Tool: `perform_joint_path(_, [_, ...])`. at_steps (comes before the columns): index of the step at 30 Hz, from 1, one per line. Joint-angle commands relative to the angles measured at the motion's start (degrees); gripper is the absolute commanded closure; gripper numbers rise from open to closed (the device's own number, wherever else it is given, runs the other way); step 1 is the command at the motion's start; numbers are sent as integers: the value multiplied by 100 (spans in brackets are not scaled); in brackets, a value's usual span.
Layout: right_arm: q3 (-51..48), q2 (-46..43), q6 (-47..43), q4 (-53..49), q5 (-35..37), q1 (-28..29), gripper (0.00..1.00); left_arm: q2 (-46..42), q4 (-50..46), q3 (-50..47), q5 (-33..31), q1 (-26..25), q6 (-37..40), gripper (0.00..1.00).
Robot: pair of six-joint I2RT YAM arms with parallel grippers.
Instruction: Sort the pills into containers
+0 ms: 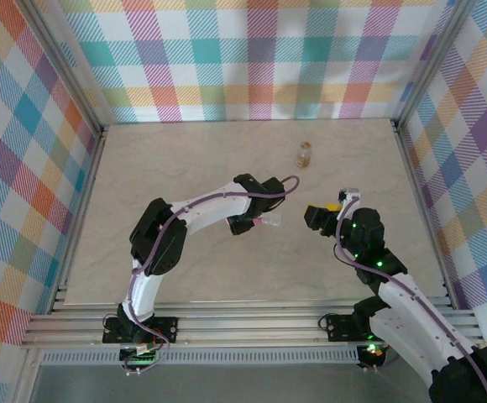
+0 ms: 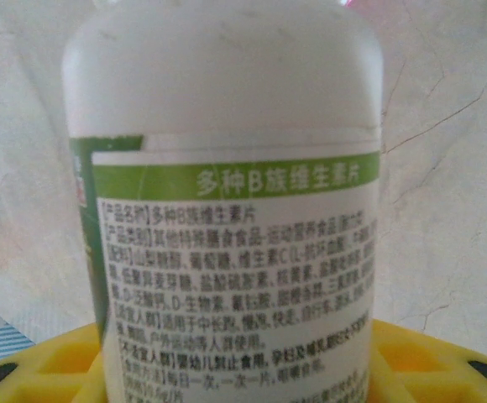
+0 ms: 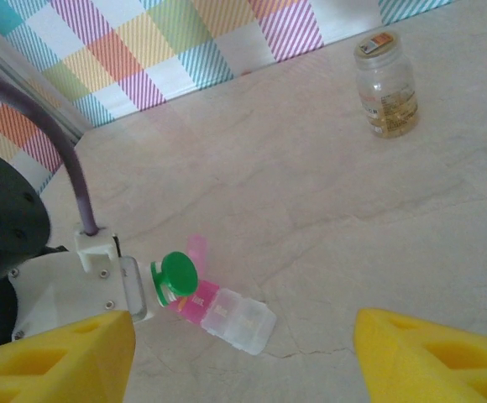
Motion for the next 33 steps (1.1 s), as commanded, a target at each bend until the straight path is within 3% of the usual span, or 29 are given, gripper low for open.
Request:
perform_joint_path(1, [53, 23, -48, 196, -89, 20, 29, 251, -222, -44, -221, 58, 179, 100])
perform_joint_path(6, [92, 73, -62, 160, -130, 15, 29, 534, -351, 34, -641, 74, 304, 100])
perform_joint_path(15, [101, 71, -43, 145, -153, 17, 29, 70, -576, 472, -896, 78, 528, 100])
perform_joint_path(24, [114, 98, -39, 128, -144, 21, 29, 30, -478, 302, -1181, 48, 936, 100])
perform_joint_path(33, [129, 155, -38, 132, -171, 19, 29, 570, -279, 185, -1070, 1, 1002, 100])
